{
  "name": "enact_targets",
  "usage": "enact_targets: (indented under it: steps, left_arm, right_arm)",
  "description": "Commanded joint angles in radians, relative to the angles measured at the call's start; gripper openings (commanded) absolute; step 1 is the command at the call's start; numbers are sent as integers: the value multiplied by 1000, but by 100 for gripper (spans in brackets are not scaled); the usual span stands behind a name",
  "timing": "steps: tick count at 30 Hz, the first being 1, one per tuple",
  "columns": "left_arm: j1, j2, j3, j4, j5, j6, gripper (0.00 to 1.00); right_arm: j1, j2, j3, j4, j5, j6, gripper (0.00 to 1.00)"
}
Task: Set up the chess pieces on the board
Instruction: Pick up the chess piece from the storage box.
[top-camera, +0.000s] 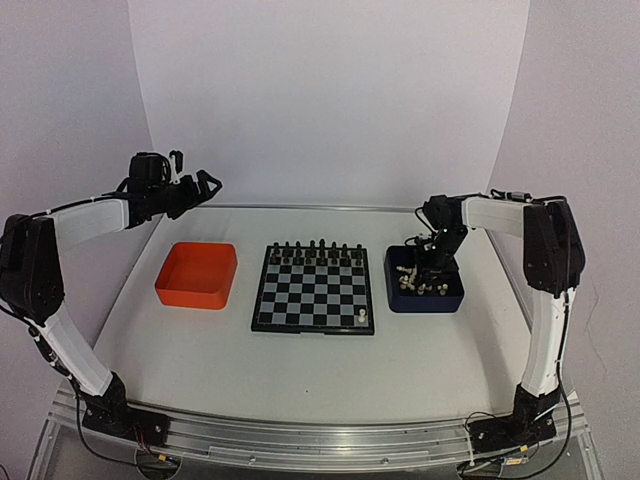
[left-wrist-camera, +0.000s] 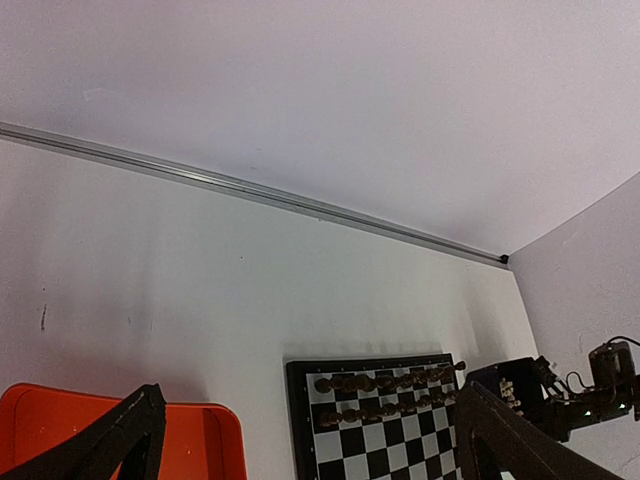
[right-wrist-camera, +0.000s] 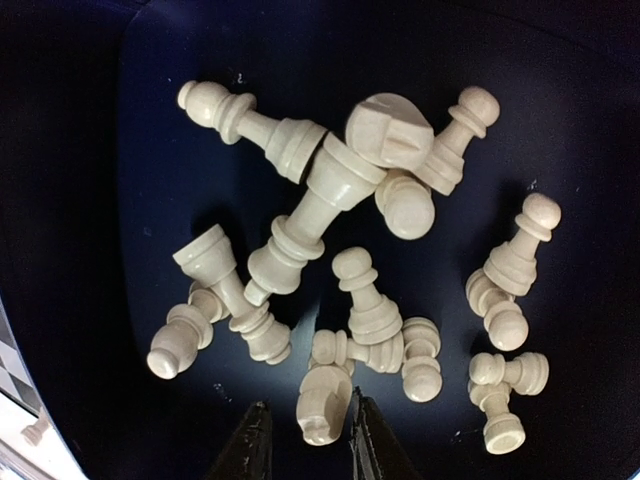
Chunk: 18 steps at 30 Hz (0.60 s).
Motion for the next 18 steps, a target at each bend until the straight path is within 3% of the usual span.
enact_targets:
  steps: [1, 5, 18]
  left_arm:
    - [-6, 2, 24, 9, 11, -15, 100]
    - [-7, 1, 25, 9, 11, -15, 100]
    - [-11, 14, 33, 16, 28, -23, 100]
  right_arm:
    - [-2, 12, 31, -15, 12, -20, 20]
    - [-1, 13, 26, -19, 23, -28, 15]
    - [0, 21, 26, -23, 23, -57, 13]
